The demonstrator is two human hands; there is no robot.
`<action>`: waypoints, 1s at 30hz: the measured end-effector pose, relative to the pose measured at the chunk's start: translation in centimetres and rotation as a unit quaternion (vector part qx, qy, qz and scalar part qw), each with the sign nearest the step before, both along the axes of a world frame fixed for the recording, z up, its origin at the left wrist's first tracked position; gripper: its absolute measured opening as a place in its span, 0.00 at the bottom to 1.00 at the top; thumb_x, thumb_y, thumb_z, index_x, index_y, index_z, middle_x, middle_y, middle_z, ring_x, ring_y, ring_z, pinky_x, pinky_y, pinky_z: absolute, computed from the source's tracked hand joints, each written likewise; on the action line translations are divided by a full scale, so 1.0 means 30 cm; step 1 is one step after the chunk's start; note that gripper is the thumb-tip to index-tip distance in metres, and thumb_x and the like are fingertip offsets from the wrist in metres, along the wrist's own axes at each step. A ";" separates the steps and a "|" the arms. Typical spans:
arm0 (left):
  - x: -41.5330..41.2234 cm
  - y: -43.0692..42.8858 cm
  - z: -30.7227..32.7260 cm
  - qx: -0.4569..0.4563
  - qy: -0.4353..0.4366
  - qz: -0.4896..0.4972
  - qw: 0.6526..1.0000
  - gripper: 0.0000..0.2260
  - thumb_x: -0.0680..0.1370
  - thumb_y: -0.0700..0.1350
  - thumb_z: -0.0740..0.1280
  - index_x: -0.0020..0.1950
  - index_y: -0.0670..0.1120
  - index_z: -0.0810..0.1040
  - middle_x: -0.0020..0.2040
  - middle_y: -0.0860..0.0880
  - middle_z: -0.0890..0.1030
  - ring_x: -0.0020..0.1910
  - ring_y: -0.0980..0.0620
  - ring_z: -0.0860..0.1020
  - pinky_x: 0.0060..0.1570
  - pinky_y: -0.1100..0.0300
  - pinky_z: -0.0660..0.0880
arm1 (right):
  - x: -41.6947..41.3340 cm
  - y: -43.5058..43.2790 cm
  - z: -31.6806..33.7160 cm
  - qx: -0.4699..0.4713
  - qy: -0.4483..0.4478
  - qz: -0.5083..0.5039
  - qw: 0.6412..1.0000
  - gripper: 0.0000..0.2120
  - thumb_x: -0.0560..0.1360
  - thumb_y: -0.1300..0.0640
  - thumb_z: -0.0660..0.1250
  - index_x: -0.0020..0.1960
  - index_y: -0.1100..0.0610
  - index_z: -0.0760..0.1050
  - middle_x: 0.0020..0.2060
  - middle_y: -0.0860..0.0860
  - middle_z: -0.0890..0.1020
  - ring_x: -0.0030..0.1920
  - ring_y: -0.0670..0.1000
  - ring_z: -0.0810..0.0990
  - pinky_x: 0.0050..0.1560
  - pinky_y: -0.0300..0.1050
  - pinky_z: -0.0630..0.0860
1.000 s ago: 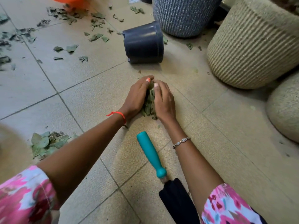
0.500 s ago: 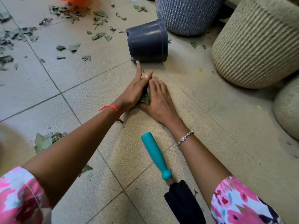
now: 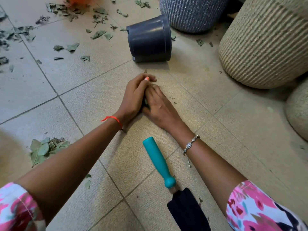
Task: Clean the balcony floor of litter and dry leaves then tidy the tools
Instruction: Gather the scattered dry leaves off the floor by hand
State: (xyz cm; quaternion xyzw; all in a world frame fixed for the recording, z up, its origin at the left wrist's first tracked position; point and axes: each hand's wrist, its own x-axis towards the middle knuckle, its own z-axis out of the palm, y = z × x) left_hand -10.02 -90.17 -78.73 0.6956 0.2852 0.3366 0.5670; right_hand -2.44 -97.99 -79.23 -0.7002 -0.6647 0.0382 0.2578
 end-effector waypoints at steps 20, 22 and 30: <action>-0.034 0.110 0.019 0.440 0.279 -0.023 0.853 0.10 0.78 0.34 0.61 0.51 0.35 0.81 0.50 0.38 0.80 0.51 0.43 0.77 0.48 0.55 0.72 | -0.022 -0.019 0.013 -0.003 -0.144 -0.152 0.978 0.15 0.61 0.53 0.79 0.29 0.59 0.75 0.20 0.52 0.73 0.18 0.52 0.73 0.28 0.34 0.57; -0.029 0.104 0.032 0.423 0.298 -0.027 0.855 0.10 0.78 0.34 0.60 0.50 0.34 0.81 0.49 0.38 0.80 0.50 0.42 0.76 0.47 0.56 0.71 | -0.021 -0.020 0.021 -0.009 -0.136 -0.137 0.981 0.13 0.67 0.53 0.76 0.34 0.61 0.78 0.24 0.55 0.77 0.24 0.55 0.77 0.29 0.37 0.60; -0.242 -0.028 0.162 0.220 0.275 0.073 0.933 0.10 0.75 0.34 0.67 0.55 0.38 0.80 0.52 0.42 0.82 0.48 0.52 0.80 0.51 0.69 0.72 | -0.044 -0.022 0.090 -0.113 -0.101 -0.168 0.974 0.18 0.80 0.52 0.54 0.57 0.63 0.75 0.52 0.60 0.79 0.53 0.60 0.78 0.50 0.47 0.72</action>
